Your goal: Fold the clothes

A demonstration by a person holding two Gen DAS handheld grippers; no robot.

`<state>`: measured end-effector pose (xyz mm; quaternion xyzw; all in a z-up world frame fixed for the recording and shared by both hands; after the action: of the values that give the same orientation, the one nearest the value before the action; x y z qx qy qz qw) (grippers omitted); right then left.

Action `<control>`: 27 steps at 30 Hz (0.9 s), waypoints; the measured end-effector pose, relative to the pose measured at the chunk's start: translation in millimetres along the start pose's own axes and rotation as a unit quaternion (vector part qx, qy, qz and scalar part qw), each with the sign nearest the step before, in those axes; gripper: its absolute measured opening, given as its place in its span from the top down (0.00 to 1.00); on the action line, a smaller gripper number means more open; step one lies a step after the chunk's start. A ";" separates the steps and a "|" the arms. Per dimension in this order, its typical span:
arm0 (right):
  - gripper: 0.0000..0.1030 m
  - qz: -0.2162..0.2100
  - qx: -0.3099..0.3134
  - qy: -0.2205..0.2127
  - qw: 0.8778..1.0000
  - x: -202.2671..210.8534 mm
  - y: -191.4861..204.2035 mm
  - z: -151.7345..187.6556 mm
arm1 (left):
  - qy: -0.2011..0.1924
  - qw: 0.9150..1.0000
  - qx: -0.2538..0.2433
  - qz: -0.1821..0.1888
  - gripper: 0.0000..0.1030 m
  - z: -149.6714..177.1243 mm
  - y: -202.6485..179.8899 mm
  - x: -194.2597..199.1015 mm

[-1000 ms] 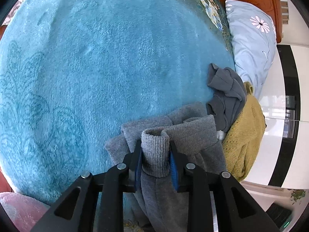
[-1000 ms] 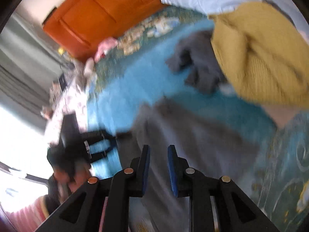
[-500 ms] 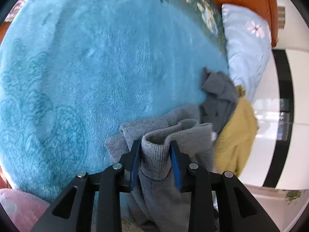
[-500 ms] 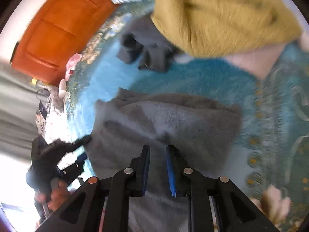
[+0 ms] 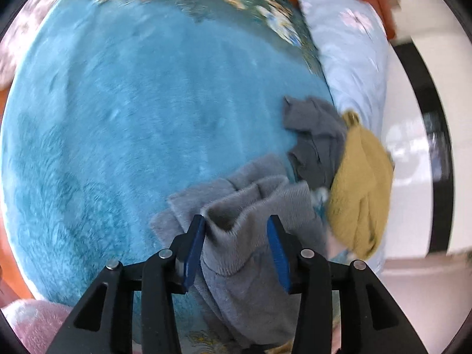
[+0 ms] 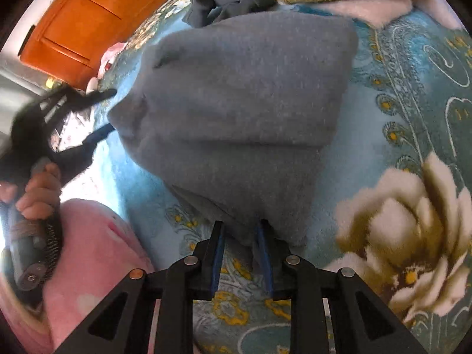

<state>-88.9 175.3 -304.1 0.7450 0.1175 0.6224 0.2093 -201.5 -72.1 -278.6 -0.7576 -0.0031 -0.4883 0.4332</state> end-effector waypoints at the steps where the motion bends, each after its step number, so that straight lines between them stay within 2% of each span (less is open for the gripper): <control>1: 0.74 -0.006 0.000 0.005 1.000 6.0 2.1 -1.5 | -0.006 1.000 0.015 0.010 0.58 -2.8 3.8 2.3; 4: 0.73 -0.038 0.023 -0.037 0.998 45.0 10.3 -15.4 | -0.008 0.999 0.011 0.045 0.58 -2.5 -7.0 1.5; 5: 0.73 -0.039 0.024 -0.065 0.997 60.7 8.9 -25.2 | -0.006 0.999 -0.001 0.052 0.58 -1.7 -12.1 1.0; 8: 0.73 -0.032 -0.025 -0.102 0.994 76.0 -14.5 -50.0 | 0.001 0.998 -0.033 0.055 0.57 5.6 -30.9 6.2; 10: 0.72 -0.024 -0.082 -0.113 0.990 73.8 -38.3 -61.1 | -0.001 0.999 -0.033 0.035 0.55 4.7 -28.1 6.8; 11: 0.63 -0.022 -0.110 -0.117 0.987 70.8 -49.0 -63.9 | -0.002 0.999 -0.027 0.024 0.51 4.8 -20.6 9.7; 12: 0.43 -0.028 -0.137 -0.118 0.983 67.0 -57.8 -61.3 | -0.002 1.000 -0.013 0.010 0.40 2.7 -12.4 6.9; 13: 0.34 -0.036 -0.165 -0.118 0.979 63.2 -66.7 -58.4 | -0.001 1.000 0.003 -0.006 0.26 -0.4 -4.8 1.4; 14: 0.31 -0.053 -0.185 -0.114 0.975 58.7 -71.8 -54.3 | 0.001 1.000 0.018 -0.014 0.21 -2.4 0.9 -2.0; 15: 0.30 -0.077 -0.202 -0.101 0.971 52.3 -76.1 -50.2 | 0.004 0.999 0.031 -0.019 0.15 -4.0 6.0 -4.7; 17: 0.29 -0.116 -0.232 -0.082 0.962 42.2 -81.1 -41.9 | 0.022 0.999 0.031 -0.022 0.15 -7.1 8.3 -12.5; 20: 0.26 -0.151 -0.264 -0.084 0.949 38.6 -82.8 -32.5 | 0.041 0.999 -0.009 -0.022 0.15 -13.3 -1.7 -22.2; 23: 0.24 -0.168 -0.272 -0.091 0.943 37.1 -83.1 -35.2 | 0.056 0.996 -0.068 -0.019 0.14 -20.7 -14.7 -26.7; 25: 0.24 -0.173 -0.270 -0.092 0.943 36.0 -81.6 -37.8 | 0.074 0.994 -0.082 0.006 0.11 -23.0 -19.2 -31.1; 27: 0.23 -0.183 -0.269 -0.094 0.941 35.5 -80.3 -40.5 | 0.115 0.990 -0.074 0.038 0.08 -19.5 -18.7 -41.7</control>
<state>-114.6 268.5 -304.2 0.6815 0.0598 0.5086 0.5228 -245.7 -55.9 -294.5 -0.7256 0.1116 -0.5545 0.3918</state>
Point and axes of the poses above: each gripper's, at about its wrist camera, not at the fingertips, and x roughly against the way its jaws point, y to its left, z to its underside, the point moved 7 cm from there along -x, roughly the way its jaws point, and after that the axes turned 4 degrees about -x, right-handed, at the moved point
